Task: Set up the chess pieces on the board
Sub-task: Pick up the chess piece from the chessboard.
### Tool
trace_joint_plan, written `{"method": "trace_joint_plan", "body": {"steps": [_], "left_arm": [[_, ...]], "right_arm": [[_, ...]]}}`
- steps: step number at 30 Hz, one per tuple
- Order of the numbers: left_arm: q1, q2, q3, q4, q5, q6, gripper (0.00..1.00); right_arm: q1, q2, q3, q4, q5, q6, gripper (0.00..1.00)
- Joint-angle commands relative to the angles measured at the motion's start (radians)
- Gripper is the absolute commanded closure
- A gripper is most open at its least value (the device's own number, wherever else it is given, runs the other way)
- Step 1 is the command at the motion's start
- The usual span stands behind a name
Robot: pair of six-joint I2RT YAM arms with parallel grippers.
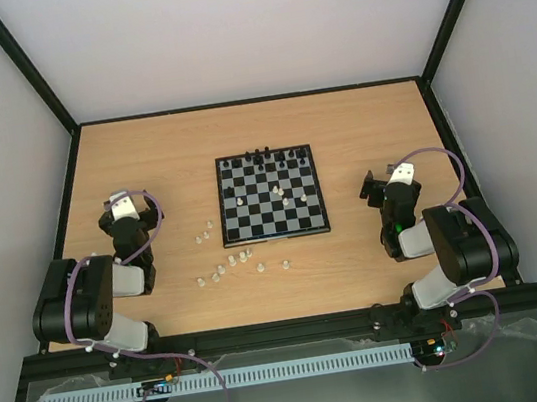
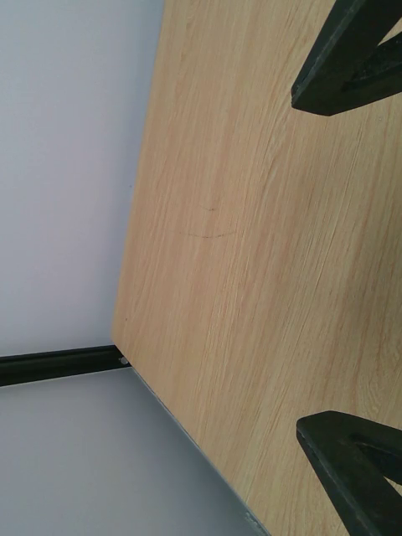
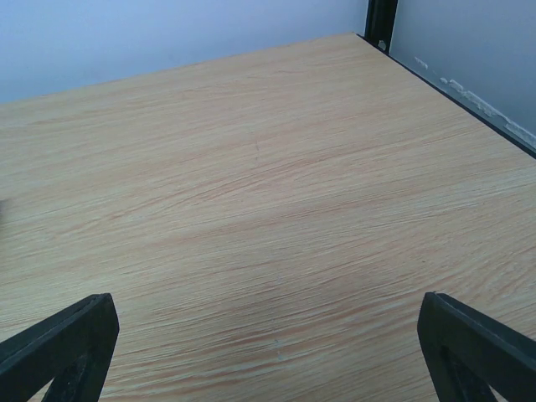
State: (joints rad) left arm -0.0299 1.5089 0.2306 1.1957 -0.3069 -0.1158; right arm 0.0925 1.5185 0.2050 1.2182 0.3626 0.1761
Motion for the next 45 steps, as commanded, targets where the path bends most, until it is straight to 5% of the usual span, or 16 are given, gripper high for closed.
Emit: {"method": "trace_joint_plan", "body": {"steps": [1,28,33,38,41,45], "left_arm": [[-0.004,0.011,0.007,0.053,-0.005,0.001,0.0],[-0.008,-0.018,0.002,0.038,-0.035,-0.006,0.0],[-0.116,-0.162,0.104,-0.203,-0.111,0.105,0.01],[-0.179,-0.399,0.221,-0.45,-0.083,0.047,0.0],[-0.201,-0.482,0.346,-0.654,-0.014,0.009,0.0],[-0.217,-0.572,0.503,-0.929,0.026,-0.135,0.0]], "right_arm": [[-0.004,0.0,0.015,0.042,0.009,0.0,0.01],[-0.002,-0.051,0.012,0.016,-0.049,-0.033,0.01],[0.009,-0.291,0.149,-0.394,0.042,0.073,0.01],[0.009,-0.388,0.461,-0.919,-0.063,0.219,0.01],[0.009,-0.368,0.653,-1.196,-0.193,0.283,0.01],[0.009,-0.371,0.758,-1.269,-0.471,0.269,0.01]]}}
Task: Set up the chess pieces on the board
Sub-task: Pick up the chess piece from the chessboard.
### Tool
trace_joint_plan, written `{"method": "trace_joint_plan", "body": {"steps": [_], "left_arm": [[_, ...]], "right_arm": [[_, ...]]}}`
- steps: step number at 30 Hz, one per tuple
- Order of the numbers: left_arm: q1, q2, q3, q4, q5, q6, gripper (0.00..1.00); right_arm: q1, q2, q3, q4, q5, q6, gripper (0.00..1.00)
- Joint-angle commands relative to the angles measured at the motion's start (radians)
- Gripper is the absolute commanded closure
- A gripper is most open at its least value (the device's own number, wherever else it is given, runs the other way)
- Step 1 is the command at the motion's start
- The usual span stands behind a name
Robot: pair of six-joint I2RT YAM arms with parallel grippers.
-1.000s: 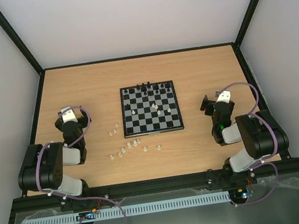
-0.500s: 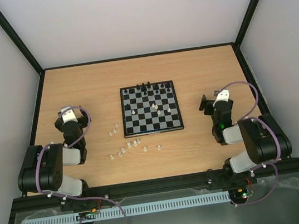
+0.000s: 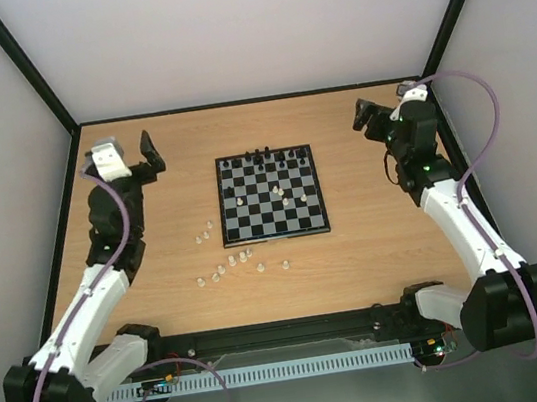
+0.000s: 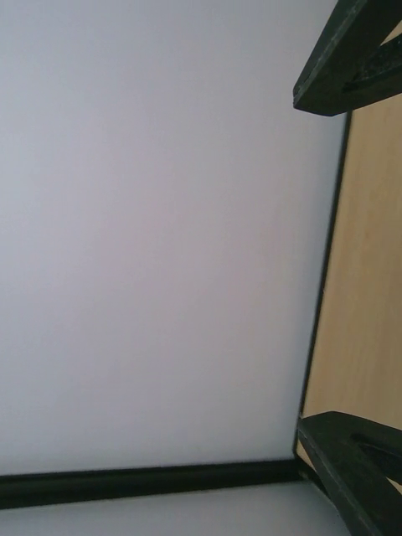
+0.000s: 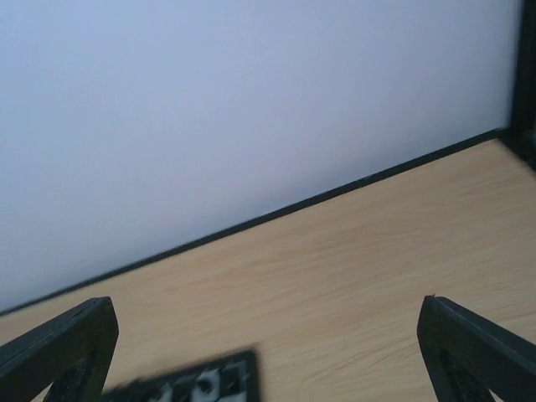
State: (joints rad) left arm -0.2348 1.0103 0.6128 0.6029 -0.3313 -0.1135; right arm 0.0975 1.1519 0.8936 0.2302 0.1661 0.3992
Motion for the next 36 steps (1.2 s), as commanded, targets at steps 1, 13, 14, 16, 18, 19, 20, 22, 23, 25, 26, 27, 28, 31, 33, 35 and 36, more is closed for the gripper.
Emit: {"method": "trace_joint_plan", "body": {"steps": [1,13,14,16,18,19,20,22,23,25,26,27,28,31,33,35,36], "left_arm": [[-0.012,-0.085,0.156,-0.395,0.056,-0.188,0.0],[-0.002,-0.086,0.28,-0.66,0.209,-0.378,0.0],[0.002,-0.073,0.281,-0.687,0.213,-0.387,0.01],[0.005,-0.047,0.28,-0.722,0.215,-0.409,0.01],[0.006,-0.036,0.258,-0.703,0.244,-0.409,0.01],[0.008,-0.033,0.244,-0.676,0.27,-0.401,0.01],[0.008,-0.025,0.233,-0.658,0.282,-0.399,0.0],[0.014,0.013,0.244,-0.645,0.294,-0.408,0.0],[0.017,0.042,0.262,-0.64,0.319,-0.403,0.0],[0.017,0.103,0.305,-0.648,0.329,-0.403,0.0],[0.016,0.128,0.325,-0.655,0.327,-0.395,0.0],[0.014,0.152,0.337,-0.661,0.32,-0.391,0.01],[0.013,0.174,0.343,-0.671,0.294,-0.397,0.01],[-0.002,0.23,0.318,-0.669,0.206,-0.427,0.01],[-0.021,0.27,0.312,-0.669,0.164,-0.417,0.01],[-0.038,0.307,0.317,-0.677,0.115,-0.415,0.0],[-0.046,0.327,0.324,-0.68,0.106,-0.408,0.01]], "right_arm": [[0.004,-0.008,0.074,-0.288,-0.297,0.063,0.01],[0.116,0.069,0.107,-0.374,-0.409,0.158,0.01],[0.152,0.09,0.13,-0.4,-0.372,0.137,0.01],[0.227,0.126,0.165,-0.436,-0.305,0.103,0.01],[0.282,0.168,0.199,-0.469,-0.22,0.081,0.0],[0.301,0.193,0.222,-0.487,-0.178,0.077,0.01],[0.322,0.22,0.24,-0.493,-0.142,0.076,0.03],[0.373,0.278,0.282,-0.503,-0.067,0.065,0.09],[0.399,0.313,0.314,-0.517,-0.035,0.052,0.11],[0.434,0.386,0.383,-0.551,0.007,0.038,0.16],[0.451,0.411,0.405,-0.553,0.007,0.035,0.21],[0.469,0.433,0.426,-0.549,0.004,0.03,0.24],[0.489,0.455,0.446,-0.545,0.003,0.025,0.27],[0.526,0.54,0.525,-0.553,-0.036,0.003,0.33],[0.531,0.635,0.602,-0.6,-0.053,-0.004,0.38],[0.538,0.701,0.669,-0.62,-0.087,-0.011,0.42],[0.545,0.728,0.684,-0.63,-0.091,-0.012,0.43]]}}
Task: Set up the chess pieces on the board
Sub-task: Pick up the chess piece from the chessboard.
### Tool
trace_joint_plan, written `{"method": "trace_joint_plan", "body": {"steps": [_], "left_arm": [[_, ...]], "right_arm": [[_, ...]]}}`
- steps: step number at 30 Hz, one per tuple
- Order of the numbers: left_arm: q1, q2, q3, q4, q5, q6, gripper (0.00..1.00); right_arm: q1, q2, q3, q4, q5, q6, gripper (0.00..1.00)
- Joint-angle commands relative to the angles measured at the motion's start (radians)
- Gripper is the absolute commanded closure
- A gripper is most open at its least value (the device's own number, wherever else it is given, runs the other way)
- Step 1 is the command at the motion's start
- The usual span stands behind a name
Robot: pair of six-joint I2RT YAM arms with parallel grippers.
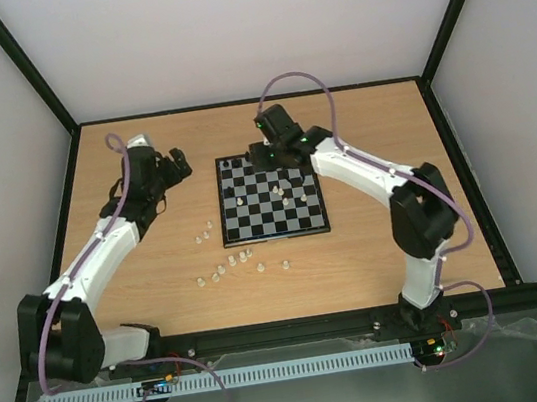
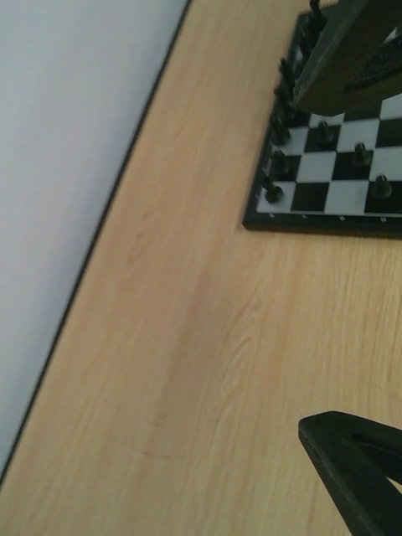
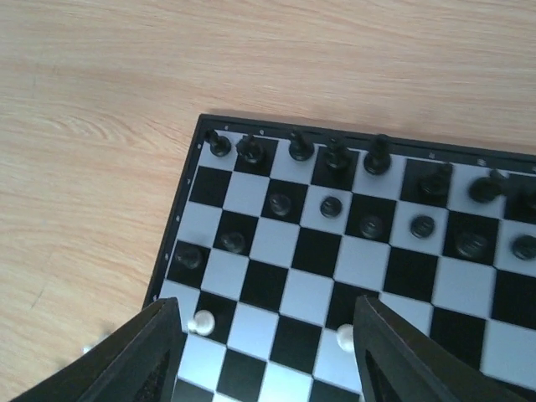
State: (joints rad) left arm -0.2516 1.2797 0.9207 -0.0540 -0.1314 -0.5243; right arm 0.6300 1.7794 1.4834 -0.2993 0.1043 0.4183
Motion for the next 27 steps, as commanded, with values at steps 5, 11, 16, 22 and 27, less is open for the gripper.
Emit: {"method": "trace_joint_plan", "body": {"steps": [5,11,16,22,27], "left_arm": [[-0.052,0.124,0.068,-0.098,-0.106,0.013,0.01],[-0.061,0.013,-0.023,-0.065,-0.159,-0.031,0.01],[-0.06,-0.075,-0.073,-0.062,-0.194,-0.043,0.01],[-0.057,-0.098,-0.082,-0.073,-0.207,-0.044,0.01],[-0.054,-0.106,-0.088,-0.072,-0.209,-0.047,0.0]], "right_arm": [[0.067,0.256,0.278,-0.212,0.014,-0.072,0.49],[0.108,0.362,0.378,-0.271,0.053,-0.087,0.61],[0.124,0.402,0.421,-0.302,0.085,-0.082,0.67],[0.125,0.452,0.458,-0.318,0.095,-0.075,0.71],[0.125,0.501,0.509,-0.325,0.111,-0.076,0.72]]}}
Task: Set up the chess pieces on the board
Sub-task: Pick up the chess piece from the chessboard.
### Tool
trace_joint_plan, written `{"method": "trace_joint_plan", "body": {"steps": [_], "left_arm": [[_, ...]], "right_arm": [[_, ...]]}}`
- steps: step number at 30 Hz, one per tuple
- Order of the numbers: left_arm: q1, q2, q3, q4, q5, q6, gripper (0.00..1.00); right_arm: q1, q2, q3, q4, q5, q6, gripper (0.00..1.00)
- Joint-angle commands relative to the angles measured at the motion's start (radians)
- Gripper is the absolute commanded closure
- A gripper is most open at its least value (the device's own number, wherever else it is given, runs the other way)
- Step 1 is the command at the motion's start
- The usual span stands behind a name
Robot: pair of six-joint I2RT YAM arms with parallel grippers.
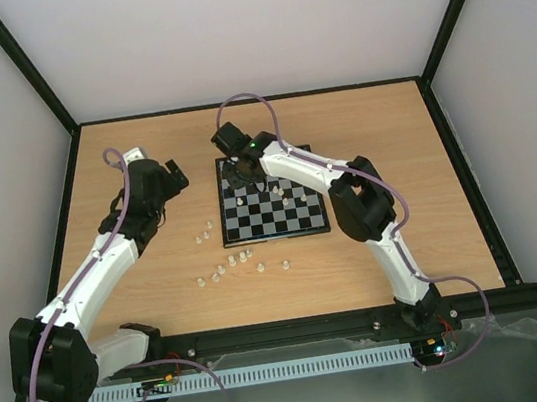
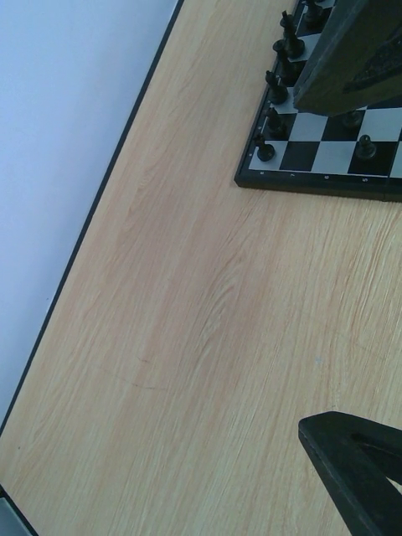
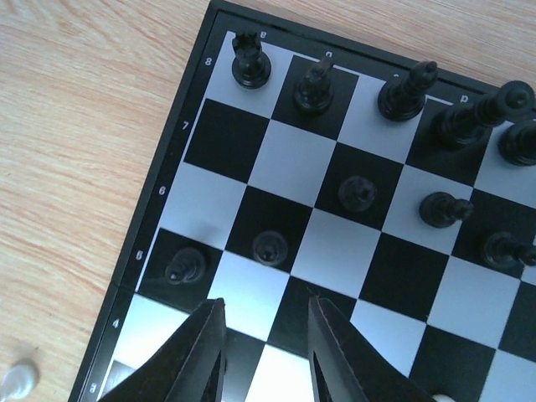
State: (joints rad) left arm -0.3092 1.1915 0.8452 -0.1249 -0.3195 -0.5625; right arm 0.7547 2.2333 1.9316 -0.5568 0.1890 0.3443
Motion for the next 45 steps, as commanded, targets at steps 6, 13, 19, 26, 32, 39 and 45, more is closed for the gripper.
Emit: {"method": "trace_joint_plan", "body": {"steps": [6,13,19,26,32,39,45], "left_arm": [[0.007,-0.02,-0.017,0.001,-0.024,-0.009,0.01],[0.008,-0.019,-0.02,0.005,-0.033,-0.007,0.01],[0.009,-0.019,-0.024,0.009,-0.034,-0.008,0.01],[0.011,-0.012,-0.026,0.016,-0.03,-0.009,0.01],[0.011,-0.01,-0.029,0.019,-0.029,-0.009,0.0],[0.012,-0.011,-0.028,0.019,-0.035,-0.01,0.01],[0.013,-0.009,-0.031,0.024,-0.036,-0.007,0.0]], "right_arm": [[-0.001,0.103,0.135,-0.089,0.026,-0.005,0.76],[0.0,0.145,0.168,-0.103,0.046,-0.004,0.81],[-0.001,0.159,0.178,-0.111,0.058,-0.004,0.82],[-0.001,0.178,0.185,-0.104,0.043,-0.004,0.82],[0.0,0.19,0.196,-0.105,0.052,-0.002,0.85],[-0.002,0.202,0.216,-0.102,0.065,-0.004,0.91],[-0.007,0.211,0.238,-0.094,0.076,-0.004,0.92]]}}
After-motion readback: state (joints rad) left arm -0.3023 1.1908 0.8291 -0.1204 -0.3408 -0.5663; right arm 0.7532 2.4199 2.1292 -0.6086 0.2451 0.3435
